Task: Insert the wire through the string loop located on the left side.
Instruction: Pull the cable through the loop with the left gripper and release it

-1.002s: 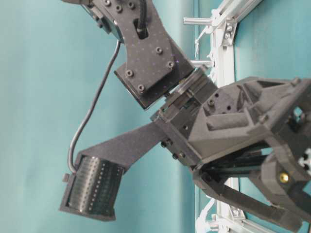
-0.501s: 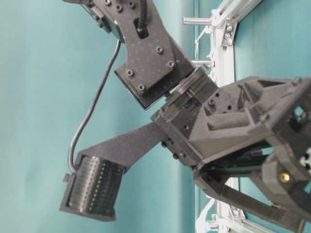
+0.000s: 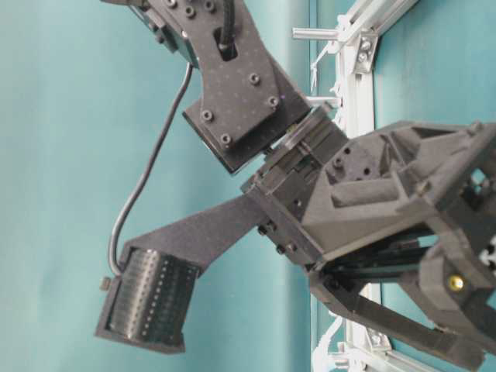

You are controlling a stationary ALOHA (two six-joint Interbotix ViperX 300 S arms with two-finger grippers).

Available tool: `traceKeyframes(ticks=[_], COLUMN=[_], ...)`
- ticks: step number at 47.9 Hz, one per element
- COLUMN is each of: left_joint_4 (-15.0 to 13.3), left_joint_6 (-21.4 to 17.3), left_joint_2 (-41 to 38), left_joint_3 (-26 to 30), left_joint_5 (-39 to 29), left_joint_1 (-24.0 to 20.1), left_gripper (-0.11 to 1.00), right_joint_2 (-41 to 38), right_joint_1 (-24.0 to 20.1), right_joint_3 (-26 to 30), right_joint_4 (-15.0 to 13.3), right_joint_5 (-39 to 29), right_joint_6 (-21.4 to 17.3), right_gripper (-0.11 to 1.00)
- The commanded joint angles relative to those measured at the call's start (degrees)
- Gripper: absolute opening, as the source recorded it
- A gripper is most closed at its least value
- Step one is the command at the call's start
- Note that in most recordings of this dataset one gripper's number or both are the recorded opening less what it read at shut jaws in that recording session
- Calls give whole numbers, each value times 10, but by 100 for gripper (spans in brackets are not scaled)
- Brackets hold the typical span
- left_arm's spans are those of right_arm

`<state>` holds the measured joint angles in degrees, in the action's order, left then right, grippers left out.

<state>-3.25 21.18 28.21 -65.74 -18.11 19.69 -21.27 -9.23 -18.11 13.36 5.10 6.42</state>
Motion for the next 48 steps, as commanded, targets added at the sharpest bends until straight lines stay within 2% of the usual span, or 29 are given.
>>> traceKeyframes(ticks=[1,3,10,13,18,28,35,48], left_joint_4=[3,3,3,3,4,10,16,17], left_joint_6=[1,2,3,2,1,-3,-9,-48], left_joint_2=[-7,-9,-7,-5,-4,6,40,113], left_joint_3=[16,17,16,16,17,17,14,13], left_joint_5=[5,5,3,2,2,2,0,-33], left_joint_1=[3,3,3,3,3,3,-4,-35], left_gripper=[20,22,64,77,68,69,69,69], right_joint_2=[11,11,12,12,12,12,21,53], right_joint_1=[-4,-4,-4,-4,-4,-4,-4,9], right_joint_3=[5,5,5,4,5,6,10,9], right_joint_4=[-1,-1,-1,-1,-1,-1,-2,-2], right_joint_5=[2,2,2,2,2,2,2,2], right_joint_6=[-1,-1,-1,-1,-1,-1,0,2], right_gripper=[91,91,91,91,91,91,91,91])
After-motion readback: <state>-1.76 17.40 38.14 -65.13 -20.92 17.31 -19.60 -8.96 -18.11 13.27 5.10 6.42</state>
